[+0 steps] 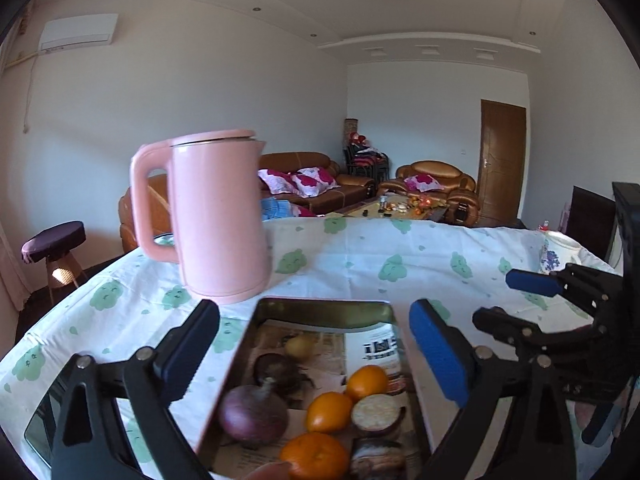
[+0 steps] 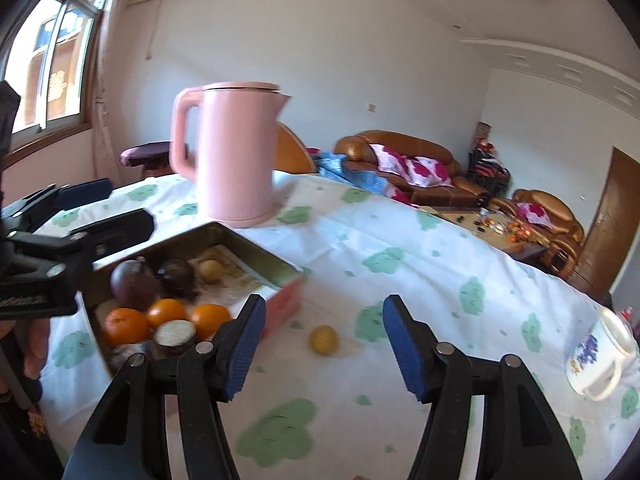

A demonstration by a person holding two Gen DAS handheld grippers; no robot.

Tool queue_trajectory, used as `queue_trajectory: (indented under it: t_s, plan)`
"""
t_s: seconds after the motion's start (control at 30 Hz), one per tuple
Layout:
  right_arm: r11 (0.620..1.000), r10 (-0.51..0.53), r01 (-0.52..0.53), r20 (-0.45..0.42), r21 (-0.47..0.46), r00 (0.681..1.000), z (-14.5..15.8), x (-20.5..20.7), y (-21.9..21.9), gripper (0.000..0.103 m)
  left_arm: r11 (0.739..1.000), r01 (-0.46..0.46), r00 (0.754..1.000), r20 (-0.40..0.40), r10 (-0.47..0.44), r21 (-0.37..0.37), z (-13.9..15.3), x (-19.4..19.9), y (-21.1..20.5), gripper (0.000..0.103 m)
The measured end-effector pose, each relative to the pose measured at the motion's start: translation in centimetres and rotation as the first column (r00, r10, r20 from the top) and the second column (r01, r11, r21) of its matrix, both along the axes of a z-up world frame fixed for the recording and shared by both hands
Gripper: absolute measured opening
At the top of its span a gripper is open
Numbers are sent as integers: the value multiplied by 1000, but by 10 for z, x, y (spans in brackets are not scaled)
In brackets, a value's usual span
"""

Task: Organize fruits
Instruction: 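Grasp the small yellow round fruit with the right tool while the left tool grasps the dark brown fruit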

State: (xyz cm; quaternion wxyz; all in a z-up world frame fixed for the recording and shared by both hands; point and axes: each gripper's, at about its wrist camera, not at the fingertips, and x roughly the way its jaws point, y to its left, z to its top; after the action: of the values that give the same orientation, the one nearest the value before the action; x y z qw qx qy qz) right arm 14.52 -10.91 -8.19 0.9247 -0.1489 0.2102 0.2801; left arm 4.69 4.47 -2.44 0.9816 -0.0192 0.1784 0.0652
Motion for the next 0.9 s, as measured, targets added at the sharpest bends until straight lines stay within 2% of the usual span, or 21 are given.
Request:
queue_trajectory:
  t_s: [0.1, 0.27, 0.33, 0.43, 0.6, 0.63, 0.67, 0.77, 0.9]
  plan:
    - [998, -28, 32, -70, 59, 997, -2, 19, -21, 63, 999, 36, 999, -28, -36, 23, -2, 16, -21, 100]
    - [999, -1, -5, -167, -39, 986, -26, 40, 5, 62, 998, 8, 997, -77, -4, 59, 0, 38, -23, 100]
    - [999, 11, -18, -195, -38, 981, -32, 47, 14, 58, 999, -4, 997, -77, 8, 48, 3, 42, -17, 100]
    - [998, 12, -28, -252, -57, 968, -41, 58, 25, 44, 999, -25, 996, -81, 27, 32, 4, 46, -7, 101]
    - [996, 21, -46, -313, -75, 950, -52, 71, 39, 43, 1000, -25, 996, -84, 26, 10, 4, 49, 0, 101]
    - [995, 11, -44, -324, -92, 946, -55, 73, 41, 39, 1000, -21, 996, -88, 23, 14, 4, 49, -1, 101]
    - [994, 4, -41, -335, -104, 942, -58, 75, 42, 28, 1000, -16, 996, -92, 18, 18, 4, 50, -3, 101]
    - [994, 16, -50, -345, -92, 939, -60, 76, 41, 27, 1000, 3, 995, -97, 0, 26, 5, 52, -10, 101]
    - [998, 7, -25, -296, -59, 955, -48, 69, 24, 27, 998, 33, 995, -98, -28, 48, 9, 54, -28, 101]
